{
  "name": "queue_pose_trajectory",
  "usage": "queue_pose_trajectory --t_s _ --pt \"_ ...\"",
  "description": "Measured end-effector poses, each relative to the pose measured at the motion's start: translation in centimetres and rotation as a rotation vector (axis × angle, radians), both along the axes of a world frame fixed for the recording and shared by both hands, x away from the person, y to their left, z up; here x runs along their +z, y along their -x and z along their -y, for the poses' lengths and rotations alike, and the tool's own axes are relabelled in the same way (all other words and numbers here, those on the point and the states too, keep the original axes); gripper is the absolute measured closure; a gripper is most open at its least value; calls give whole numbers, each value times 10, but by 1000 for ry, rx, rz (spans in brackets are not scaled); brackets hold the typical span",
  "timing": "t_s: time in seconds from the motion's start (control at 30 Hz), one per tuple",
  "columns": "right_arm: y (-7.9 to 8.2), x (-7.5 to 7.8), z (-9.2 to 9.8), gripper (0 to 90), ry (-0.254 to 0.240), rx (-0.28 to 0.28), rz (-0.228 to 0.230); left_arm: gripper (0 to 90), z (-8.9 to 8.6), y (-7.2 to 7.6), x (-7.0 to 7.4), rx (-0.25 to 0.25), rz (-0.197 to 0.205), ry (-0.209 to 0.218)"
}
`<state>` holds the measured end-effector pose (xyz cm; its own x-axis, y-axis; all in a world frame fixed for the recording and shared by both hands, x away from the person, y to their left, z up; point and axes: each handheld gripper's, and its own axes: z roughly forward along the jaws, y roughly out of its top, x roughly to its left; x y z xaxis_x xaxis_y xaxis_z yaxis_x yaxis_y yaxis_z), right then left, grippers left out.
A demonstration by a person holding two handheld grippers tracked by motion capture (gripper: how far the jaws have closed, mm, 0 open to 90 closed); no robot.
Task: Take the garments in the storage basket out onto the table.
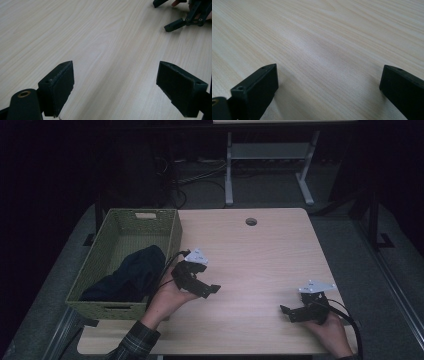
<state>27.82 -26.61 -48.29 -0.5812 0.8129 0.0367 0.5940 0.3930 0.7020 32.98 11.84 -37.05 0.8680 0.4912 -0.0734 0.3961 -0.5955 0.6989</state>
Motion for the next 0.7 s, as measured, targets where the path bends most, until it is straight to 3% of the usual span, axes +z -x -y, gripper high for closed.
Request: queue_pose_trajectory --t_s 0.7 --pt "0 0 0 15 0 0 0 143 -14 -4 20 11 -12 -32"
